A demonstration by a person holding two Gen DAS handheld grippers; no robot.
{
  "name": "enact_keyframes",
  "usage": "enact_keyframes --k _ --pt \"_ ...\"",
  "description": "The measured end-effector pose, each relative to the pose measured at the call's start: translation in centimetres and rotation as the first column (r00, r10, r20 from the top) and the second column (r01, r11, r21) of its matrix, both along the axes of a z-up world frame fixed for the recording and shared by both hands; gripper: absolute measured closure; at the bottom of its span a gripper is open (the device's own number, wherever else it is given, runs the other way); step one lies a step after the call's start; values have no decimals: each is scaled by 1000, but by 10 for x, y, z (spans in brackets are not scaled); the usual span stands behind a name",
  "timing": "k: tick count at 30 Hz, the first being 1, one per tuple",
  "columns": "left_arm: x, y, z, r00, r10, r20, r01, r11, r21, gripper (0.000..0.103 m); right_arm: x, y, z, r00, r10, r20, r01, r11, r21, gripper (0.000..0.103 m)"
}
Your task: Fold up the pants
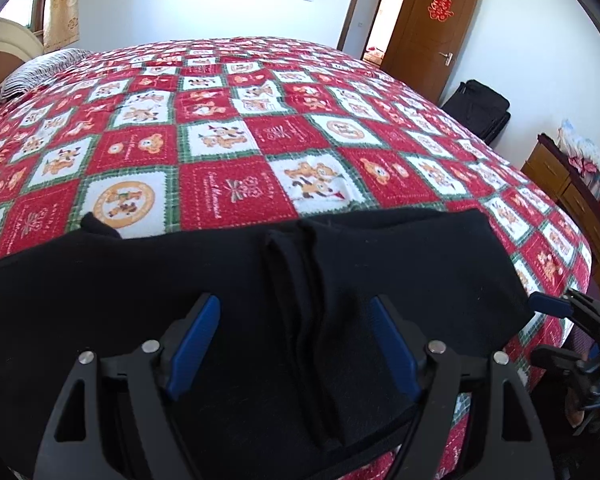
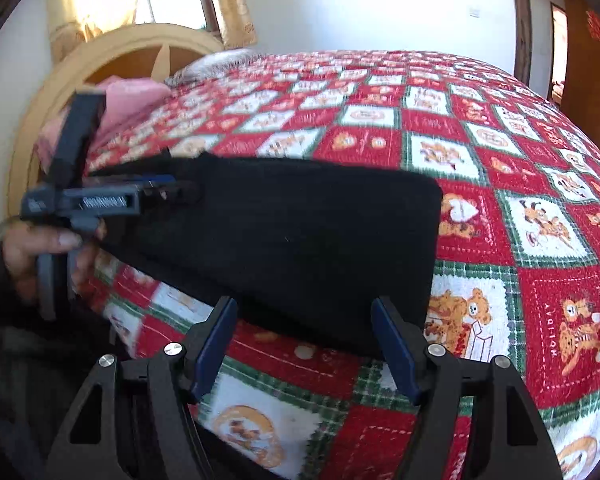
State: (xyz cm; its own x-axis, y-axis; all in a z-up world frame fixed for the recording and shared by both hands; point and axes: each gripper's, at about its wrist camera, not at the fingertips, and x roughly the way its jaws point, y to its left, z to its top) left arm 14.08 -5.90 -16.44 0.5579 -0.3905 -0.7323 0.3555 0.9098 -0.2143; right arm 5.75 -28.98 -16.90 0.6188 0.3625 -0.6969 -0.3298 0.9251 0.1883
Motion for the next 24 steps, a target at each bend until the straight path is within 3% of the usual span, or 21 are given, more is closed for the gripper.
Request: enact_keyframes --k 4,8,12,13,14,16,20,22,24 --pt "-1 12 14 999 33 34 -32 999 -28 21 5 27 17 995 67 68 -68 998 16 32" --pt "2 28 17 994 91 67 -91 996 -3 18 25 61 13 987 144 66 -147 988 50 32" --pt "6 49 10 989 145 42 -144 989 -20 18 40 104 -13 964 266 -13 -264 961 84 32" --pt "6 55 9 986 161 34 -160 987 -25 18 45 116 -25 953 296 -64 -291 954 73 32" --pt "5 59 8 985 167 31 -167 986 -29 18 43 124 -32 955 290 -62 -288 957 35 32" --pt "4 69 9 983 183 34 -181 983 -33 18 37 131 -26 946 322 -38 -322 947 8 31" --pt "5 88 8 971 237 18 -236 970 -65 18 39 124 3 953 300 37 -302 949 88 32" --pt "4 95 8 968 252 13 -250 965 -81 18 41 130 10 951 305 37 -308 948 85 41" --pt "3 100 9 966 259 19 -256 963 -83 18 34 145 6 942 335 27 -335 942 23 48"
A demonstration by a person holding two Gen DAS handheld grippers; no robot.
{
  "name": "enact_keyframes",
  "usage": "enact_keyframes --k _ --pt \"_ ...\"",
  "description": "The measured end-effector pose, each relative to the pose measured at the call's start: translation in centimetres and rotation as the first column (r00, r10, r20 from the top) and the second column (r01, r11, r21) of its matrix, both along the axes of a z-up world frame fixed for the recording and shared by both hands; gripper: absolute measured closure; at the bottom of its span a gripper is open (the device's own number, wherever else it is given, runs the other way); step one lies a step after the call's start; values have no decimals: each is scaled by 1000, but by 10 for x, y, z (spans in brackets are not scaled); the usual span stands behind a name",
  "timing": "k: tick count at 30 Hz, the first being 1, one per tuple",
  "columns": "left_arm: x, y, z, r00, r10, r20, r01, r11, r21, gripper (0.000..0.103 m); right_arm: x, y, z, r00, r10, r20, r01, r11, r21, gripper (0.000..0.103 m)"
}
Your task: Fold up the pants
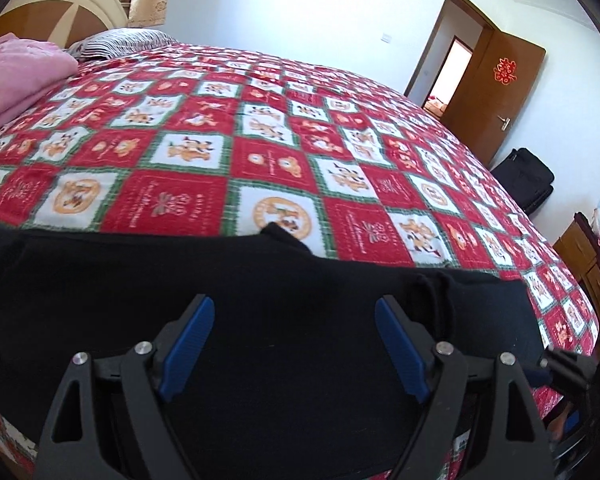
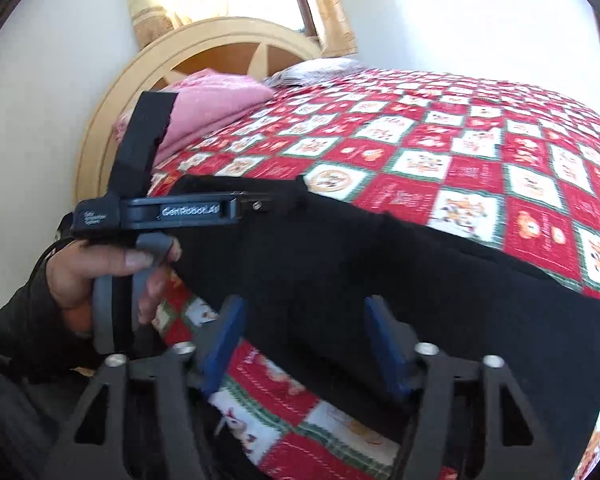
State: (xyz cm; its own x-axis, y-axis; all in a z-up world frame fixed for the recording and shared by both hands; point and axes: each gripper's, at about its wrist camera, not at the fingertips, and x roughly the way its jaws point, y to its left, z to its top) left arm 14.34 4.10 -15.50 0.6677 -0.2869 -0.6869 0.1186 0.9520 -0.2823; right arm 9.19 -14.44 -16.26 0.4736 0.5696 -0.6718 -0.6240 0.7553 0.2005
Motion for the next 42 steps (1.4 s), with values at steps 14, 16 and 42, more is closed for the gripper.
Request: enact_keyframes --k 14,16,42 --pt "-3 24 -4 999 38 -17 -38 999 -16 17 -3 13 -25 1000 7 -10 -8 992 -122 93" --pt "-3 26 -2 999 36 -13 -36 999 2 17 0 17 -42 999 25 -34 -30 988 -155 93" --pt "-27 222 -35 963 268 -10 -268 963 16 24 3 2 -5 997 -34 73 36 999 -35 31"
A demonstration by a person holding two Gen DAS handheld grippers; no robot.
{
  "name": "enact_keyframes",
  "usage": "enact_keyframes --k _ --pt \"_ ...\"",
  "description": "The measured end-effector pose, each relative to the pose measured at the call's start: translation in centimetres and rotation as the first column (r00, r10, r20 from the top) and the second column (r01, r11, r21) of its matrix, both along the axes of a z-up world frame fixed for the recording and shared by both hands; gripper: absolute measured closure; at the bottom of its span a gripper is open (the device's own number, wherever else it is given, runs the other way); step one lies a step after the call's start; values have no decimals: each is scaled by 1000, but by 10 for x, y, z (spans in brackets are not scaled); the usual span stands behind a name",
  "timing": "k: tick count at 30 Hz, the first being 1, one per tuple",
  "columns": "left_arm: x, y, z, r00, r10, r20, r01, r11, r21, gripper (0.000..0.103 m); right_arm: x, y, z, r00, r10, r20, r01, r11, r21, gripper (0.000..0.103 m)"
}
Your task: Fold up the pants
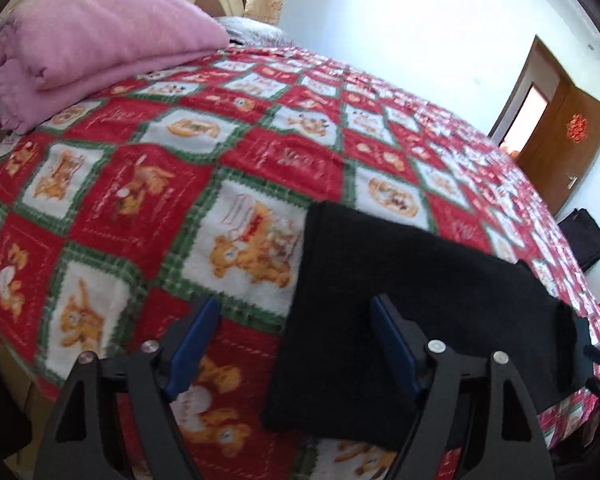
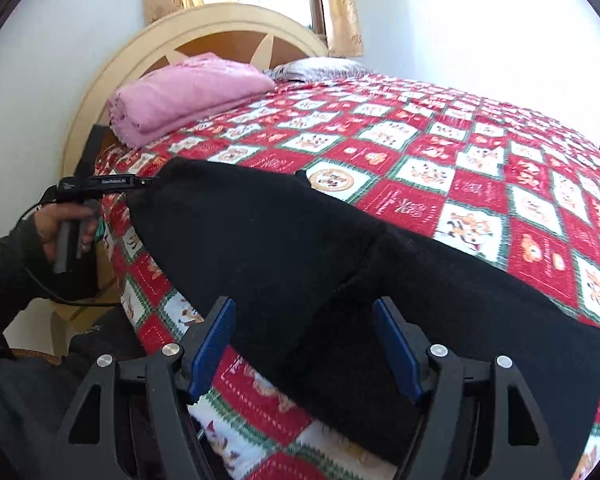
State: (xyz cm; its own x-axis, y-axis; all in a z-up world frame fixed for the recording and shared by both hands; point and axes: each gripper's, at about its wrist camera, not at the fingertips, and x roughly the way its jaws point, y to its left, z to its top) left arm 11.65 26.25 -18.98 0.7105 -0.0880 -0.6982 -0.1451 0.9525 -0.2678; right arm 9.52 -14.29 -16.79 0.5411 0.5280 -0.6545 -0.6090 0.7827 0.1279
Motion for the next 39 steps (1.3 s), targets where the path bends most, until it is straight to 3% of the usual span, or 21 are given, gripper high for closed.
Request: enact_keyframes --k 3,6,9,14,17,20,21,22,25,28,32,34,36,39 --pt "2 -9 0 1000 -21 17 21 1000 18 28 -3 -6 -6 1000 -28 -4 28 1000 11 31" --pt "-4 -19 0 999 -28 25 27 999 24 43 -1 -9 -16 998 -57 -28 58 998 14 31" --pt "-4 -30 -2 999 -48 12 47 994 98 43 1 -9 -22 996 -75 -46 75 997 13 30" --pt "0 -15 -7 998 -65 25 65 998 12 39 -2 -10 -18 997 -75 -25 75 997 28 30" --pt "-2 -11 -7 996 -84 29 85 996 -24 43 -2 -11 -19 997 -78 -25 78 996 31 30" --pt "-6 -16 -1 997 -78 22 79 996 -31 57 -1 -10 -23 996 -88 -27 88 996 20 30" --pt "-7 -18 2 996 -85 27 86 995 -44 70 -2 -11 -23 996 -88 -26 88 996 19 30" --pt "-7 -21 4 995 -92 27 93 994 -50 75 -2 -11 -23 996 -87 -24 88 996 19 30" --pt "-5 -27 0 995 -94 22 94 996 1 75 -2 -12 -23 996 -89 -20 89 996 18 30" --pt "-3 -18 -4 996 -81 32 83 995 -61 68 -1 -13 -24 995 -94 -24 95 995 16 30" --pt "-4 -5 -9 996 -75 49 82 983 -166 67 -2 -11 -23 995 -93 -21 93 996 14 30" --pt "-5 -7 -6 994 -98 54 106 982 -158 79 -2 -10 -24 996 -91 -20 91 996 9 30" --pt "-8 -10 1 991 -115 72 125 981 -151 81 -2 -11 -23 996 -91 -15 91 996 10 30" --pt "-13 -8 12 987 -116 114 137 970 -199 82 -2 -14 -19 995 -98 -4 98 995 22 30"
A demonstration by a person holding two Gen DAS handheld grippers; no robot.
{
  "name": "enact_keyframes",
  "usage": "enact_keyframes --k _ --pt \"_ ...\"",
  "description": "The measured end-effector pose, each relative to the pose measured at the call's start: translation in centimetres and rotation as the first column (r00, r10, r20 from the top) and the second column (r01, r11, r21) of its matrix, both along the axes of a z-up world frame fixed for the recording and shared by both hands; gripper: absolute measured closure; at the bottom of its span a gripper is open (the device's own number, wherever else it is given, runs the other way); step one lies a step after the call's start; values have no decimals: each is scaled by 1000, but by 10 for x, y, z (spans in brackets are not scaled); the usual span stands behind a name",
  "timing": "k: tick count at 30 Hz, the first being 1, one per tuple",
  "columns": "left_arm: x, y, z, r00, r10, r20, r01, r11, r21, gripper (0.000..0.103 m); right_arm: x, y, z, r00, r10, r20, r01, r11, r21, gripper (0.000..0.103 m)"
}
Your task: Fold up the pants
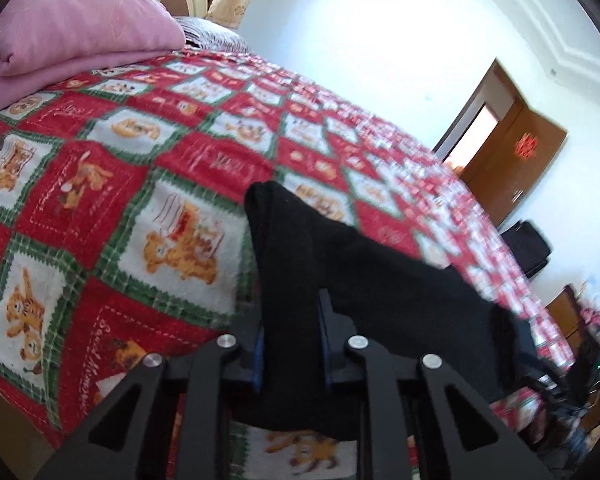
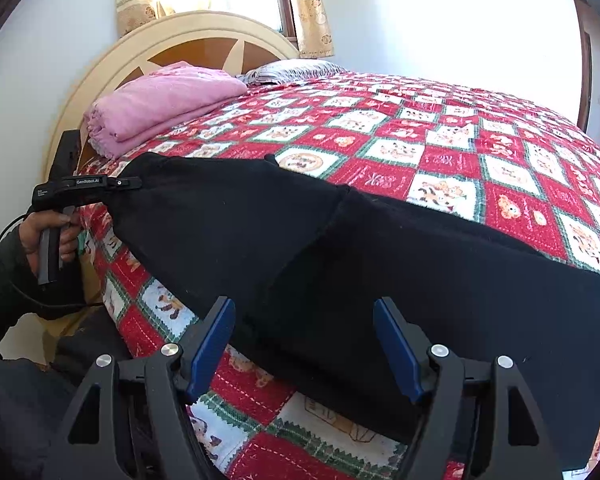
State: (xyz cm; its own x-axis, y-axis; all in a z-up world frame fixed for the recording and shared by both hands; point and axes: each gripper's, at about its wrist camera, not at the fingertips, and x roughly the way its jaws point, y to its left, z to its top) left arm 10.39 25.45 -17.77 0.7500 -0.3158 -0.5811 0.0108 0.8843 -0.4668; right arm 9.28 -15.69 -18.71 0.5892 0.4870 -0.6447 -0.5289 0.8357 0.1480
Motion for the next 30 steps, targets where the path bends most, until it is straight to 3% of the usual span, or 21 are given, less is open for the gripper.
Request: enact_keyframes --k 7,17,23,30 --pt "-9 -28 48 991 -83 108 90 994 -59 82 4 -11 8 999 -38 1 38 999 -3 30" --pt "-13 -107 123 944 -235 231 256 965 -64 82 -3 -65 64 992 -108 58 106 994 34 30" --pt "2 -173 145 908 -359 216 369 929 -8 82 -11 -116 70 977 -204 64 202 979 39 28" --pt "19 -254 148 851 -503 150 501 864 51 82 -2 -171 51 932 -362 -26 363 925 115 28"
